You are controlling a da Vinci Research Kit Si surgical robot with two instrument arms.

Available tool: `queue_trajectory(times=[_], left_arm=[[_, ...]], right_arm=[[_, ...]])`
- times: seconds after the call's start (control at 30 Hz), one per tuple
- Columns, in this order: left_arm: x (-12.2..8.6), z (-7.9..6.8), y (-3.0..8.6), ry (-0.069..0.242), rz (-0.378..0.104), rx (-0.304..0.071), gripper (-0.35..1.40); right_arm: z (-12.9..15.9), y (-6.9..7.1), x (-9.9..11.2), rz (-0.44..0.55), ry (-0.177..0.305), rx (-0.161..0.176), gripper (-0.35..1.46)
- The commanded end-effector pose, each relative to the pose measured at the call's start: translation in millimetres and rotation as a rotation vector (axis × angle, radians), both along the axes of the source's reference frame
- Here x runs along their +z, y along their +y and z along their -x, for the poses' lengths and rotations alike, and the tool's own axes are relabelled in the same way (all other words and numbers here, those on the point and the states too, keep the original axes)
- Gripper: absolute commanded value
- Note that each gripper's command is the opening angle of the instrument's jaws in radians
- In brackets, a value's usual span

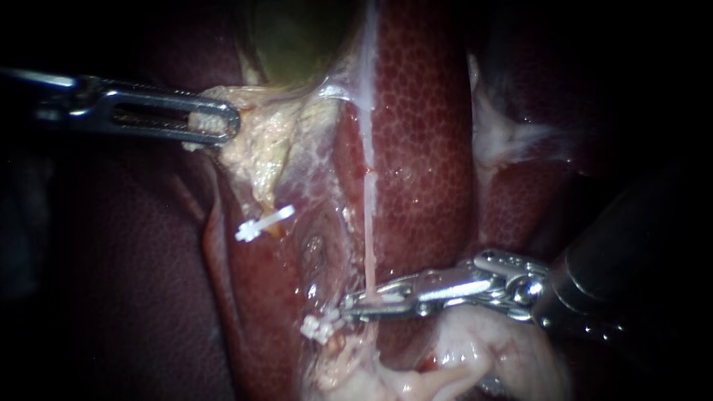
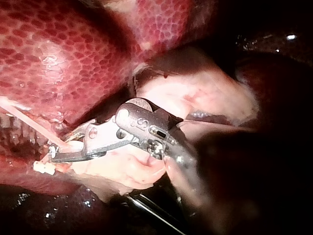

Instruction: Going back first clip right tube

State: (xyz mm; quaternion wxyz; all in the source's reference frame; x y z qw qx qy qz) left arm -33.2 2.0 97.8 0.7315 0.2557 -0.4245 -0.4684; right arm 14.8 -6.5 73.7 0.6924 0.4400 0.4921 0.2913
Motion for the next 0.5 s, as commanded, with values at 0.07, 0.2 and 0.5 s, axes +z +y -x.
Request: queue_trajectory(times=[0.07, 0.2, 0.5], left_arm=[[0.0, 0.0, 0.0, 0.001, 0.0, -0.001, -0.35], [0.0, 0.0, 0.0, 0.001, 0.001, 0.0, -0.35], [0.1, 0.1, -0.1, 0.001, 0.002, -0.001, -0.35]], right_arm=[[0.0, 0.1, 0.1, -0.001, 0.005, -0.013, -0.35], [-0.3, 0.2, -0.4, 0.008, 0.025, 0.029, -0.02], [-0.9, 1.7, -1.3, 0.112, 0.005, 0.102, 0.6]])
